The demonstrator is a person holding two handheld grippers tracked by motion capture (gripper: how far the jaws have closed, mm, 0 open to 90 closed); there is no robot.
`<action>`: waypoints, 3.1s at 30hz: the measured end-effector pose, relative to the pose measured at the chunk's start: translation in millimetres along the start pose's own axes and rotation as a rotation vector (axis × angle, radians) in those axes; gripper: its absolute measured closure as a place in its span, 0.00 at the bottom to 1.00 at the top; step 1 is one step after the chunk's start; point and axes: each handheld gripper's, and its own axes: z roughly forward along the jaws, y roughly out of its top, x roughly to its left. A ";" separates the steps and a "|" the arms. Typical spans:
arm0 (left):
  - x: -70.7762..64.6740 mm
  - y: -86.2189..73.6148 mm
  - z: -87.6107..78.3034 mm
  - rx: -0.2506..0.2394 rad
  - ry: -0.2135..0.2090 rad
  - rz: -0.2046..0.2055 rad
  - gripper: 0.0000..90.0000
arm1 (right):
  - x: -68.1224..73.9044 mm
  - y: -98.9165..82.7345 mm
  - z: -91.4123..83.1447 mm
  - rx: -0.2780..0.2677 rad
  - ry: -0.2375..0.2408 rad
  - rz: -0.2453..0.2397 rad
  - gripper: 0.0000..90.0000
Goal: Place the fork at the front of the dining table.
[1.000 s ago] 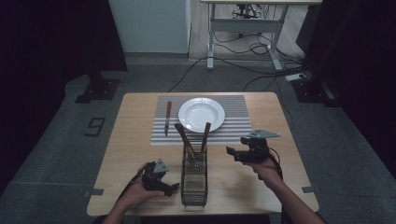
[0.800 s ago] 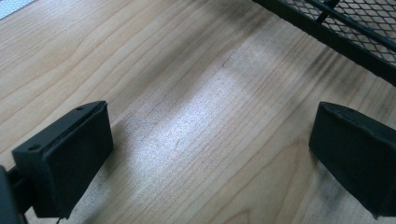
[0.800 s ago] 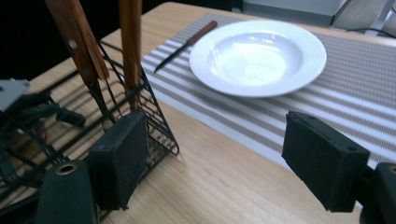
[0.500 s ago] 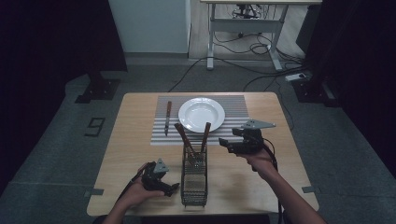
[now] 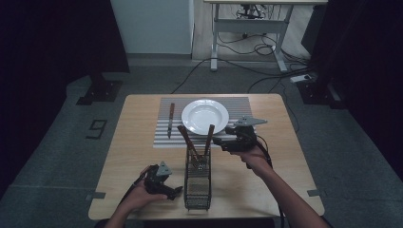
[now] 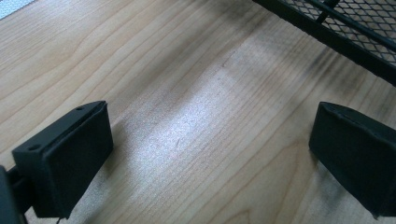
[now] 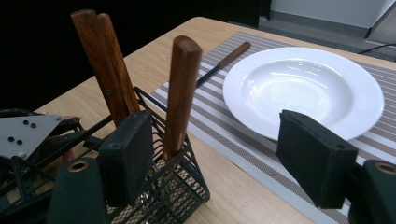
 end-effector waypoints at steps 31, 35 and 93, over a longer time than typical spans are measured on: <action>0.0 0.0 0.1 -0.001 0.000 -0.001 0.00 | 4.0 -2.3 38.1 -0.011 0.142 0.021 0.86; 0.0 0.0 0.1 -0.001 0.000 0.000 0.00 | 3.0 -3.0 37.9 -0.021 0.160 0.042 0.88; 0.1 0.2 0.1 0.001 0.001 0.002 0.00 | -9.7 35.0 -56.2 -0.375 0.076 -0.003 0.89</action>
